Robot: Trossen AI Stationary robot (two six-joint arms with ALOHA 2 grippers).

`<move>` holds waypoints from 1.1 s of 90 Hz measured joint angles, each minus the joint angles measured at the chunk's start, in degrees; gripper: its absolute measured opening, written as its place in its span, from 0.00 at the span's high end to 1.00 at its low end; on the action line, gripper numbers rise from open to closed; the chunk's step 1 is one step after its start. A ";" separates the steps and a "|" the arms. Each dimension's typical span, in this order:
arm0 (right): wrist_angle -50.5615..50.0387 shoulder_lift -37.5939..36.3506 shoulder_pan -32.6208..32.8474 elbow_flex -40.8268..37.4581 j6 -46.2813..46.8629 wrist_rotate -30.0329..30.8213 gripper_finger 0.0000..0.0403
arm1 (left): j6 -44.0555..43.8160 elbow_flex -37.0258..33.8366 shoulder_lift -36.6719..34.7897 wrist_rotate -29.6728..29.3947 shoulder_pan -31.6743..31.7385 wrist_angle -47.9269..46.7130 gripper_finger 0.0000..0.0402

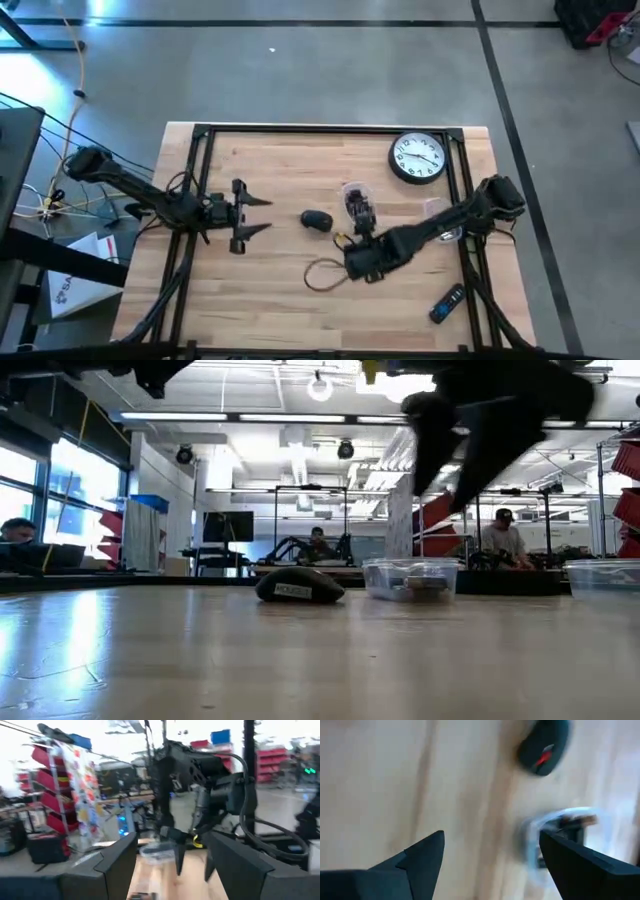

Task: Insert battery
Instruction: Remove the black cover of the remote

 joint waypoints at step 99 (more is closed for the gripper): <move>-12.20 1.95 37.30 -8.00 32.03 -24.11 0.26 | -2.81 36.41 47.21 -19.44 -22.04 9.55 0.43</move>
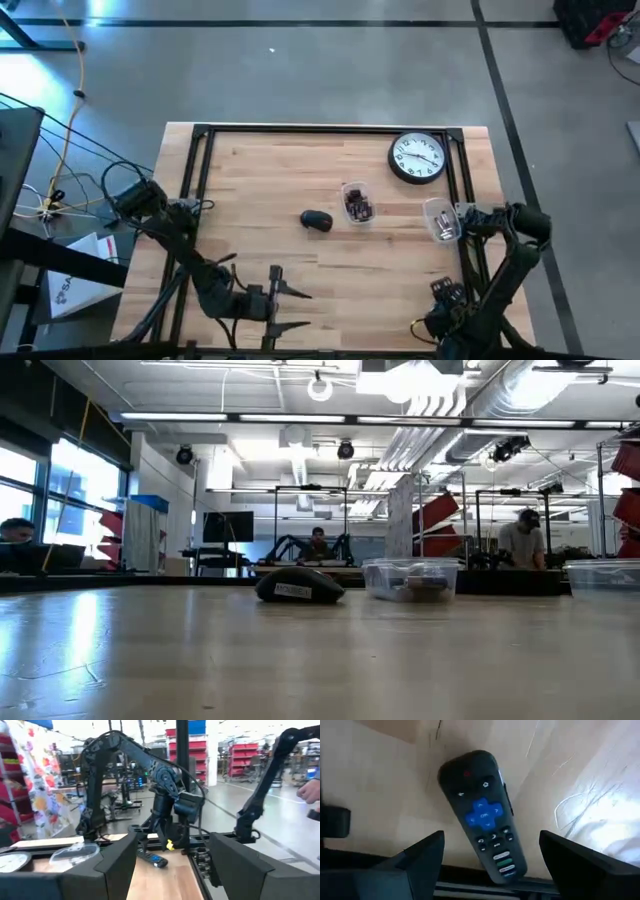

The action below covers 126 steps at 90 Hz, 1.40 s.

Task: Insert battery
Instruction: Remove the black cover of the remote

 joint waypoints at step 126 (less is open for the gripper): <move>20.74 -15.22 -18.58 -8.09 3.11 22.51 0.60 | 3.04 -15.28 -14.55 -5.60 1.64 -8.10 0.43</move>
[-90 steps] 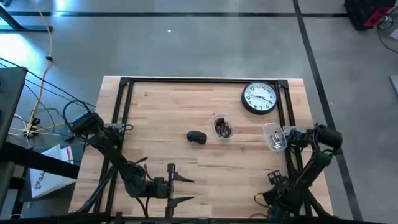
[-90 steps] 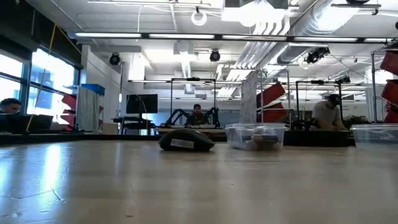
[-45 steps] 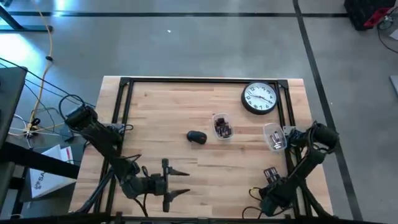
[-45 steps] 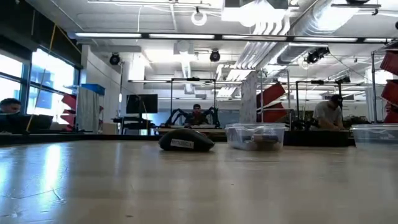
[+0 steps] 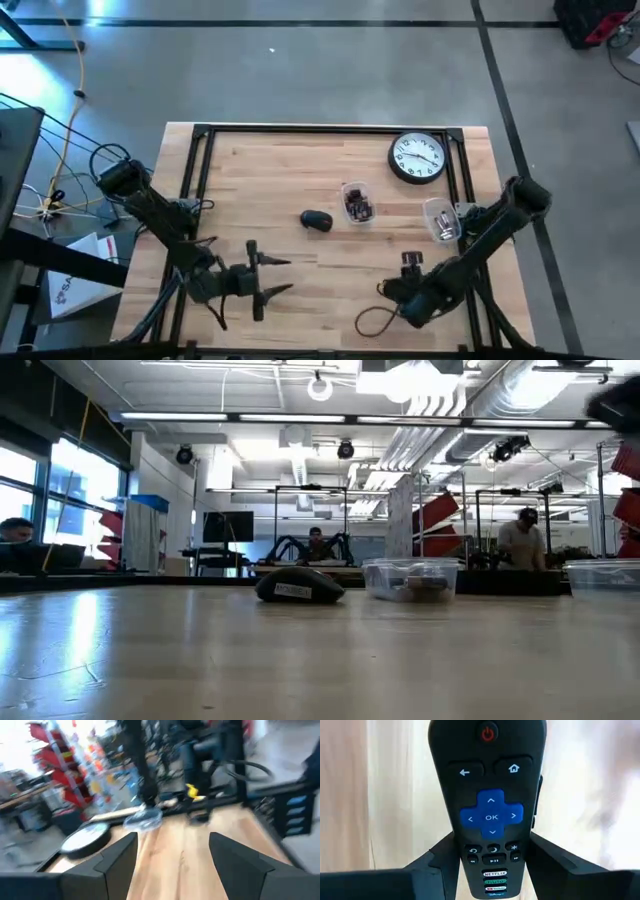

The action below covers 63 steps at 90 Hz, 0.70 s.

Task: Insert battery
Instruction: Remove the black cover of the remote

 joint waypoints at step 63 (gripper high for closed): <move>67.18 -3.86 -10.48 -16.24 -21.11 13.56 0.60 | -5.49 7.62 28.12 14.74 10.30 26.02 0.43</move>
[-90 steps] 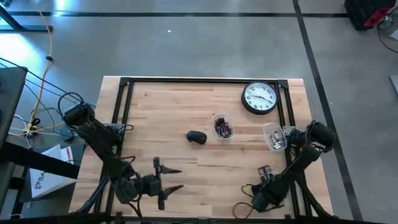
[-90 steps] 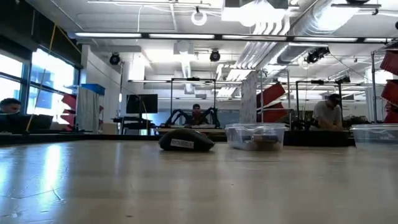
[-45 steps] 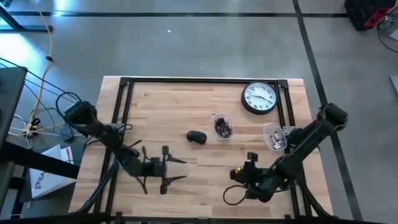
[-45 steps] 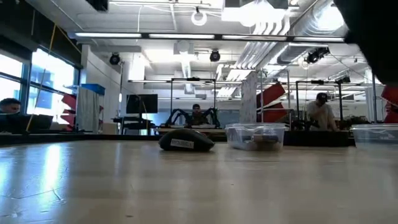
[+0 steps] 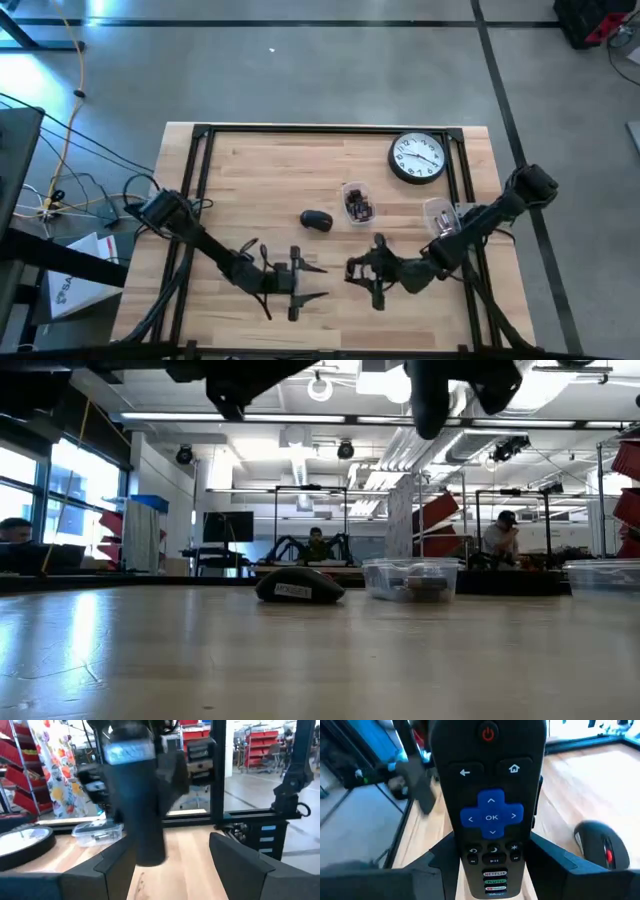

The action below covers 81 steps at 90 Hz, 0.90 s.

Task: Insert battery
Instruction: Remove the black cover of the remote

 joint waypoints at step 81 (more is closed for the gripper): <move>9.24 3.15 -4.64 -1.09 -6.83 -7.58 0.59 | -6.70 4.76 2.30 8.54 8.43 -8.86 0.26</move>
